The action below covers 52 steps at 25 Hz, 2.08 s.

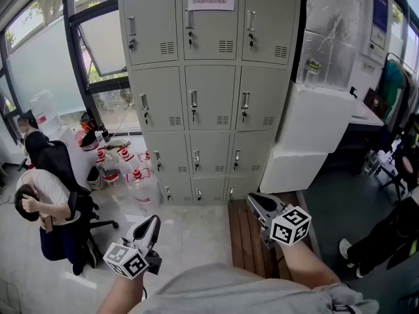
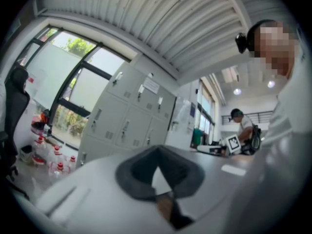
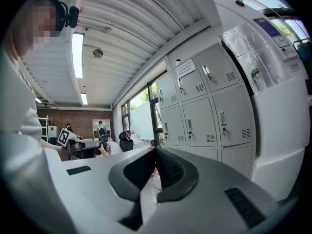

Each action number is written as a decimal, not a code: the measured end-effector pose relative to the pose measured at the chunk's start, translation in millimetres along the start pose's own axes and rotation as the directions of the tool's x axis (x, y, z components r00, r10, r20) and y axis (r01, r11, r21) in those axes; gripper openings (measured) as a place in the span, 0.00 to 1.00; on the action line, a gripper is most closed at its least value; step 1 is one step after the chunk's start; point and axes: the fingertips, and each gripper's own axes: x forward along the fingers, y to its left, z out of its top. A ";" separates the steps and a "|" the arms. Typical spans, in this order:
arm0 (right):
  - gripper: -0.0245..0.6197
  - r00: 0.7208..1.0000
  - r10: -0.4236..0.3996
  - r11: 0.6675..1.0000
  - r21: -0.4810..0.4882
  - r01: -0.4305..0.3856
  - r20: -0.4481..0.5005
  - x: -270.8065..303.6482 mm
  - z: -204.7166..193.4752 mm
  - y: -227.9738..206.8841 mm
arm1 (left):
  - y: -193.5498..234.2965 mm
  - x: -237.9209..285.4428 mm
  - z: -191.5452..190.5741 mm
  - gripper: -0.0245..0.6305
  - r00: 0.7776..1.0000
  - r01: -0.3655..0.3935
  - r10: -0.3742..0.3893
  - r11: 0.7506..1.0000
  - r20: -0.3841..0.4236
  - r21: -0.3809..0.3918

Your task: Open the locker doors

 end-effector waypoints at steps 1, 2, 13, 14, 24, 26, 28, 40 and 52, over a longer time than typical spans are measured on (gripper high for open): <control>0.05 1.000 0.010 1.000 0.001 -0.010 0.000 3.8 -1.4 -0.5 | 0.0 1.6 -2.6 0.04 1.000 0.000 0.000 1.000 -0.003 -0.003; 0.05 1.000 0.019 1.000 0.003 -0.019 -0.001 9.1 -3.3 -0.4 | 2.2 2.5 -5.2 0.04 1.000 -0.002 0.002 1.000 -0.008 -0.006; 0.05 0.999 0.046 0.999 -0.026 -0.046 0.008 149.8 -9.9 -13.8 | 143.5 49.7 -12.2 0.04 1.000 0.012 -0.012 0.999 -0.010 -0.042; 0.05 0.999 0.038 0.999 -0.034 -0.037 0.015 171.3 -7.4 -17.6 | 164.6 61.0 -9.2 0.04 0.999 0.031 -0.031 0.999 -0.004 -0.040; 0.05 0.994 -0.069 0.997 -0.030 0.072 0.085 382.6 50.5 -49.2 | 362.2 179.0 88.0 0.04 0.977 0.213 -0.211 0.976 -0.045 0.047; 0.05 0.992 -0.089 0.995 -0.028 0.091 0.085 408.3 59.1 -61.7 | 384.3 199.8 104.8 0.04 0.974 0.226 -0.225 0.973 -0.033 0.049; 0.05 0.992 -0.102 0.994 -0.024 0.104 0.079 427.9 64.7 -76.0 | 397.8 220.7 117.7 0.04 0.973 0.232 -0.232 0.972 -0.014 0.038; 0.05 0.995 0.031 0.982 -0.190 -0.013 0.093 531.4 171.2 -113.8 | 413.5 305.7 211.8 0.04 0.982 0.147 -0.156 0.985 0.104 0.090; 0.18 0.962 0.133 0.891 -0.454 -0.010 0.238 659.8 411.1 -1.4 | 414.5 320.3 424.8 0.05 0.954 0.079 -0.146 0.965 0.261 0.252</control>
